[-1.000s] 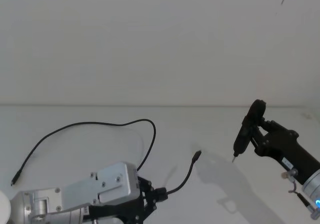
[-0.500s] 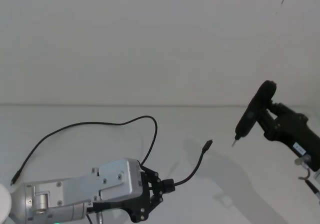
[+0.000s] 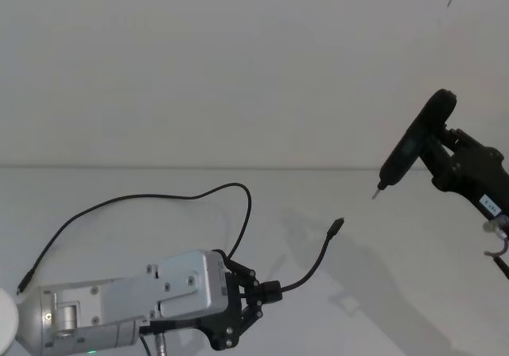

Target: Pick up the data cable with the one hand.

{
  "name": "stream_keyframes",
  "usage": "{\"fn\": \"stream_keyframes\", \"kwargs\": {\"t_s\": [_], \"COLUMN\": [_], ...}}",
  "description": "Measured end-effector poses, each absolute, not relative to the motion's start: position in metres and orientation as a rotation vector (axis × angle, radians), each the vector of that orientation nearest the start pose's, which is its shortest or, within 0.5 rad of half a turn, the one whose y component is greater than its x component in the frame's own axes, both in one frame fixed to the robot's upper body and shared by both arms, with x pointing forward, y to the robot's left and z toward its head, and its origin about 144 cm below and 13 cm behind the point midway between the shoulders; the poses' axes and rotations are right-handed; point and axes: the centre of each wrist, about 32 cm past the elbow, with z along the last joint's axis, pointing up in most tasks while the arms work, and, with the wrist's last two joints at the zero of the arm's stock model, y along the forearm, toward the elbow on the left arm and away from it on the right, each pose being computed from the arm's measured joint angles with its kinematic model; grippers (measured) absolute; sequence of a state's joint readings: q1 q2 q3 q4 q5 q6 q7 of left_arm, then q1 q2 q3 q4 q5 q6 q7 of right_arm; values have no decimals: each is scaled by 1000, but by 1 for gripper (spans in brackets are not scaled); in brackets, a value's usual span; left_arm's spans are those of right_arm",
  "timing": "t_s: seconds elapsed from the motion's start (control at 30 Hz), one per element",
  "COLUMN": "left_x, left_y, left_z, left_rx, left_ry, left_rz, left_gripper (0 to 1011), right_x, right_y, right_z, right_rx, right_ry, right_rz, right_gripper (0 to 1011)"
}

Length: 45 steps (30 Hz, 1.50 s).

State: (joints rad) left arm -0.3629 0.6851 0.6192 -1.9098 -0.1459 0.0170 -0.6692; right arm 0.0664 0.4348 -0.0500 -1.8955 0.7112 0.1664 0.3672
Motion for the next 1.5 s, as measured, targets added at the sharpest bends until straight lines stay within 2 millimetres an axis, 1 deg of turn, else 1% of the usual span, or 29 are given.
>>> {"fn": "stream_keyframes", "kwargs": {"t_s": [0.2,0.53,1.1,1.5], "left_x": [464,464,464,464], "left_y": [208,208,208,208], "left_z": [1286,1286,1286,1286], "left_rx": [314,313,311,311], "left_ry": [-574,-577,-579,-579], "left_rz": [256,255,253,253], "left_gripper": [40,40,40,40], "right_x": [461,467,475,477], "right_y": [-295,-293,-287,-283], "right_z": [1281,1282,1282,1282], "right_rx": [298,267,251,235], "right_ry": [70,123,140,145], "right_rz": [-924,-892,-867,-869], "right_gripper": [284,284,283,284]}}
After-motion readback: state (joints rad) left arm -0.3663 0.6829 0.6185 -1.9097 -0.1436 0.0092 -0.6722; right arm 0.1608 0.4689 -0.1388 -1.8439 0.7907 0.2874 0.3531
